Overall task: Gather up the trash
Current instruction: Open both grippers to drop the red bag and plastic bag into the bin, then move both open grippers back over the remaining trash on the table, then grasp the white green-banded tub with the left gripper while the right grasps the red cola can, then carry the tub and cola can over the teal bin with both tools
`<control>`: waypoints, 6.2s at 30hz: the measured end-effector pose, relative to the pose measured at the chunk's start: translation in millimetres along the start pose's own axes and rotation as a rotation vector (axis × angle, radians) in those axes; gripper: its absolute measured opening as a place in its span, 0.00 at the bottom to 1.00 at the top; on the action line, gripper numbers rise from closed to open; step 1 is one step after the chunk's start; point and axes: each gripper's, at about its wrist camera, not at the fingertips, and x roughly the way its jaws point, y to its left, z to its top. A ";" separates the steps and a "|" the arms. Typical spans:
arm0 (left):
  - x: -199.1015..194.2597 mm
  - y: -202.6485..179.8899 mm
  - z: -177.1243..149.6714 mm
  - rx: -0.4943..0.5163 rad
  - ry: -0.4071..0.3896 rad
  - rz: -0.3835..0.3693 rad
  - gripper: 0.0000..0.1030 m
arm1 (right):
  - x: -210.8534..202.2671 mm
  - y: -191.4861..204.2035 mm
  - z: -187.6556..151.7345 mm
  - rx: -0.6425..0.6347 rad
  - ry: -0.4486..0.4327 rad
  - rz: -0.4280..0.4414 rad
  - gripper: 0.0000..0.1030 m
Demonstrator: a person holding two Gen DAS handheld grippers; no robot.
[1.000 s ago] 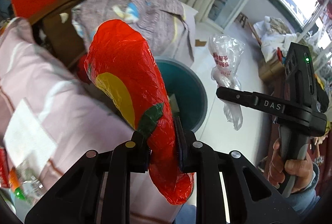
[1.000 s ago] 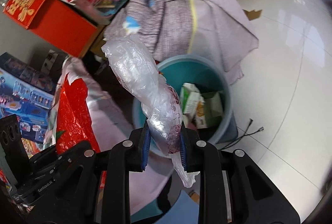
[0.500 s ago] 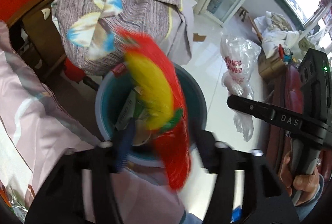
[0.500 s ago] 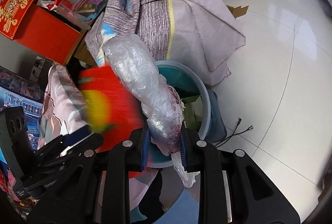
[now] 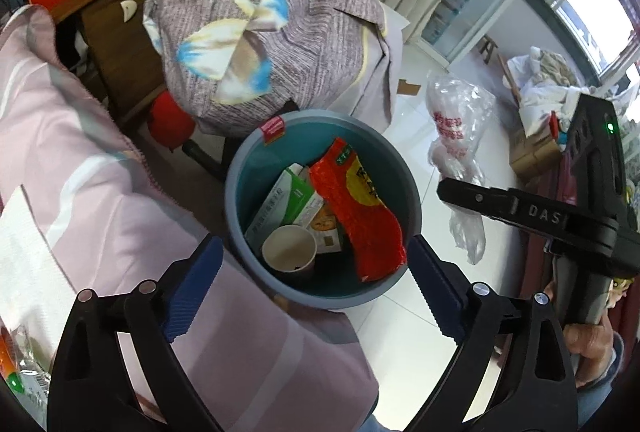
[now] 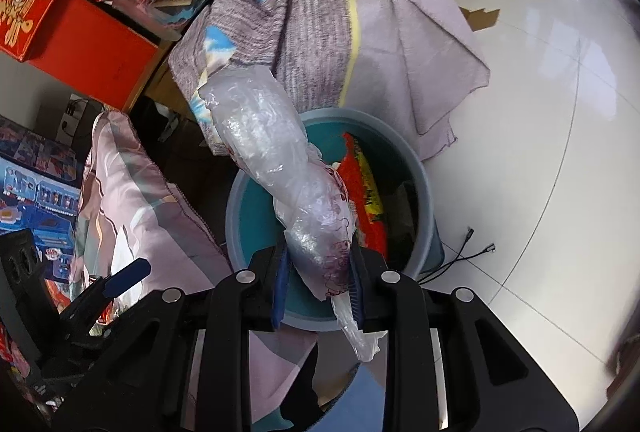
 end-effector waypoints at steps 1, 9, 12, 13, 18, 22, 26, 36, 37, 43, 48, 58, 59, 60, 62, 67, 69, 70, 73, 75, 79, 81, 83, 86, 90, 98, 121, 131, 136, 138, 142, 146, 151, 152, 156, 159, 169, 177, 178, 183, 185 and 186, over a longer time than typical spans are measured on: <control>-2.9 1.7 -1.2 -0.002 -0.006 0.005 0.91 | 1.4 4.9 1.2 -0.009 0.002 0.004 0.24; -14.8 13.2 -9.8 -0.013 -0.021 0.018 0.94 | 5.5 34.5 3.1 -0.059 -0.008 -0.007 0.65; -17.8 17.9 -13.2 -0.020 -0.020 0.016 0.94 | 7.9 35.4 0.4 -0.051 0.004 -0.019 0.73; -19.2 20.0 -14.9 -0.023 -0.020 0.015 0.94 | 8.7 35.4 -1.3 -0.049 0.008 -0.027 0.73; -24.7 26.9 -20.9 -0.033 -0.023 0.014 0.94 | 11.7 36.8 -10.1 -0.046 0.029 -0.065 0.75; -33.6 33.2 -27.5 -0.042 -0.033 0.009 0.94 | 10.8 42.1 -16.2 -0.057 0.036 -0.093 0.75; -41.9 38.3 -33.1 -0.051 -0.043 0.008 0.95 | 7.4 47.1 -21.8 -0.055 0.036 -0.113 0.81; -74.5 67.8 -61.9 -0.105 -0.081 0.018 0.96 | 9.1 84.8 -43.2 -0.104 0.055 -0.104 0.81; -78.3 72.3 -65.7 -0.111 -0.085 0.021 0.96 | 10.6 91.9 -46.7 -0.116 0.060 -0.100 0.81; -102.2 107.8 -88.4 -0.179 -0.113 0.042 0.96 | 22.7 135.4 -66.3 -0.185 0.090 -0.080 0.81; -121.8 137.7 -106.7 -0.240 -0.138 0.054 0.96 | 33.9 170.8 -84.1 -0.246 0.117 -0.070 0.81; -163.0 194.0 -148.2 -0.327 -0.182 0.100 0.96 | 51.1 237.9 -120.5 -0.362 0.166 -0.069 0.81; -168.6 200.5 -153.2 -0.335 -0.189 0.109 0.96 | 52.6 244.3 -123.7 -0.374 0.169 -0.069 0.81; -174.1 207.2 -158.3 -0.344 -0.196 0.117 0.96 | 54.4 253.5 -128.4 -0.393 0.174 -0.070 0.81; -183.9 220.0 -167.3 -0.368 -0.206 0.131 0.96 | 57.9 267.4 -135.9 -0.422 0.184 -0.069 0.81; -209.5 254.6 -193.3 -0.434 -0.236 0.173 0.96 | 67.5 298.3 -154.0 -0.477 0.212 -0.060 0.81; -218.2 268.2 -204.9 -0.458 -0.242 0.199 0.96 | 70.8 308.0 -161.4 -0.497 0.221 -0.061 0.81; -221.0 273.4 -208.8 -0.467 -0.244 0.207 0.96 | 72.9 313.2 -165.3 -0.510 0.227 -0.063 0.81; -227.7 293.7 -225.5 -0.515 -0.244 0.219 0.96 | 77.9 325.1 -174.4 -0.538 0.244 -0.069 0.81; -230.4 306.3 -235.0 -0.550 -0.243 0.220 0.96 | 80.7 331.3 -178.8 -0.551 0.250 -0.074 0.81; -232.8 327.6 -246.9 -0.611 -0.245 0.208 0.96 | 84.5 340.2 -182.7 -0.561 0.254 -0.082 0.81; -232.3 337.5 -247.5 -0.647 -0.240 0.204 0.96 | 87.1 347.0 -184.1 -0.568 0.256 -0.084 0.81; -230.7 343.0 -244.0 -0.662 -0.239 0.207 0.96 | 88.4 349.5 -184.9 -0.573 0.256 -0.083 0.81; -227.9 348.7 -237.7 -0.668 -0.236 0.214 0.96 | 92.8 355.4 -185.7 -0.574 0.259 -0.088 0.81; -217.0 352.4 -227.6 -0.649 -0.214 0.236 0.95 | 98.2 362.3 -181.3 -0.567 0.258 -0.094 0.81; -194.6 355.1 -225.0 -0.610 -0.180 0.243 0.62 | 120.9 397.3 -176.5 -0.588 0.264 -0.072 0.81; -190.6 368.9 -227.2 -0.577 -0.192 0.230 0.64 | 196.4 445.7 -190.2 -0.605 0.348 0.058 0.47; -200.4 351.9 -222.9 -0.563 -0.207 0.305 0.54 | 140.7 430.1 -166.4 -0.588 0.252 0.133 0.47; -212.3 332.9 -214.9 -0.539 -0.233 0.309 0.55 | 110.6 407.9 -158.7 -0.581 0.222 0.156 0.47; -215.5 323.1 -209.8 -0.522 -0.242 0.307 0.55 | 98.5 393.3 -153.4 -0.564 0.208 0.162 0.47; -217.3 295.5 -194.6 -0.469 -0.254 0.297 0.55 | 80.0 363.0 -140.6 -0.522 0.179 0.165 0.47; -212.4 266.5 -177.6 -0.412 -0.251 0.275 0.55 | 61.4 322.3 -123.6 -0.454 0.143 0.163 0.47; -198.0 224.2 -154.2 -0.310 -0.230 0.217 0.55 | 38.4 261.9 -98.9 -0.370 0.084 0.138 0.47; -192.6 214.2 -148.4 -0.287 -0.220 0.214 0.55 | 34.8 250.8 -94.8 -0.354 0.074 0.133 0.47; -171.2 180.5 -127.3 -0.217 -0.185 0.197 0.55 | 23.4 202.0 -78.2 -0.274 0.047 0.123 0.47; -153.0 155.0 -110.7 -0.171 -0.160 0.177 0.55 | 15.8 166.9 -69.0 -0.220 0.032 0.116 0.47; -96.5 68.6 -66.6 -0.010 -0.081 0.120 0.55 | -11.7 74.8 -43.1 -0.067 -0.043 0.111 0.47; -47.0 16.1 -39.2 0.082 -0.008 0.086 0.55 | -17.7 18.9 -32.8 0.028 -0.054 0.084 0.47; -39.5 9.3 -35.4 0.090 0.002 0.080 0.55 | -17.2 13.1 -31.5 0.038 -0.051 0.080 0.47; -16.3 -6.1 -21.6 0.109 0.032 0.064 0.55 | -18.4 -4.5 -24.4 0.061 -0.048 0.062 0.47; -7.6 -10.8 -16.4 0.112 0.042 0.058 0.55 | -18.7 -9.1 -20.8 0.063 -0.048 0.054 0.44; -3.2 -12.8 -13.8 0.112 0.046 0.055 0.55 | -18.9 -11.1 -19.4 0.065 -0.048 0.050 0.44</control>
